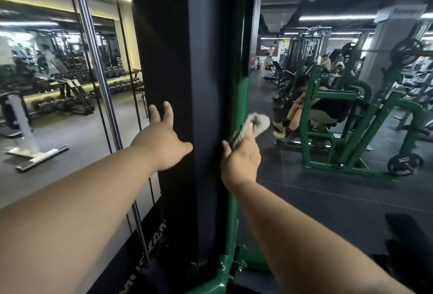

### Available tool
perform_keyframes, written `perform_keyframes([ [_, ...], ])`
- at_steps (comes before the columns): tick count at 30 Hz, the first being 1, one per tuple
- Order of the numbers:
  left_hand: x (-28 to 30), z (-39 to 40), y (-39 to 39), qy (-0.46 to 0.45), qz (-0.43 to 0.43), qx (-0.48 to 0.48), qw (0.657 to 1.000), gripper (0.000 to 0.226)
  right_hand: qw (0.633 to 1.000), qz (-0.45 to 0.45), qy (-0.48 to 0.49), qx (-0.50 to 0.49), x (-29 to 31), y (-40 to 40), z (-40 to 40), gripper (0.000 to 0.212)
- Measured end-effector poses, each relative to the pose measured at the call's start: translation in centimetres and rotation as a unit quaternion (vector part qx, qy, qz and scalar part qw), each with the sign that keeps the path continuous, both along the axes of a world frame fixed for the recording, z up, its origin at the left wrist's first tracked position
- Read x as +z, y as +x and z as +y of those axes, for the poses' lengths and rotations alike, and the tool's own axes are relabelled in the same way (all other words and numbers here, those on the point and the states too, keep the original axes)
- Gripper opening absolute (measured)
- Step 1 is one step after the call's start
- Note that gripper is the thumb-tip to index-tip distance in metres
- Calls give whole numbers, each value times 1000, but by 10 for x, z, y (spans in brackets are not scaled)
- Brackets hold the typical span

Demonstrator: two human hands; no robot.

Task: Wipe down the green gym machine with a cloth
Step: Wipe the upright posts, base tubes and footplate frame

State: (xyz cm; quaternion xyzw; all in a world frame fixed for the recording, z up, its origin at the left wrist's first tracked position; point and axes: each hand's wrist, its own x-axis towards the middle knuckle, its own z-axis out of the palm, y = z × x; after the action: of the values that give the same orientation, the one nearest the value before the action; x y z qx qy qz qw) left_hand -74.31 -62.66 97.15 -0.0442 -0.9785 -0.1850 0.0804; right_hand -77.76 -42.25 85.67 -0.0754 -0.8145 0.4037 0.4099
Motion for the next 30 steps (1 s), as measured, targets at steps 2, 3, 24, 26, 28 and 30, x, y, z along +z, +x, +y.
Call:
perform_keyframes([
  [2,-1,1,1,-1,7,9,1000,119,999,-34,-14,-1,-49,2,-3,95],
  [3,-3,3,1,-3,16,16,1000,119,998,-51,-26,-2,-68,3,-5,96],
  [24,-174,29,-9,59,144,4,988,118,863,-504,-42,-27,-377,16,-3,89],
  [26,-193,29,-5,53,127,3,990,118,854,-518,-16,-30,-384,15,-3,88],
  [28,-209,28,-1,44,107,2,993,118,852,-523,-15,-35,-384,13,-3,89],
  [30,-218,26,1,44,94,-2,995,120,850,-525,-31,-31,-381,13,-3,89],
])
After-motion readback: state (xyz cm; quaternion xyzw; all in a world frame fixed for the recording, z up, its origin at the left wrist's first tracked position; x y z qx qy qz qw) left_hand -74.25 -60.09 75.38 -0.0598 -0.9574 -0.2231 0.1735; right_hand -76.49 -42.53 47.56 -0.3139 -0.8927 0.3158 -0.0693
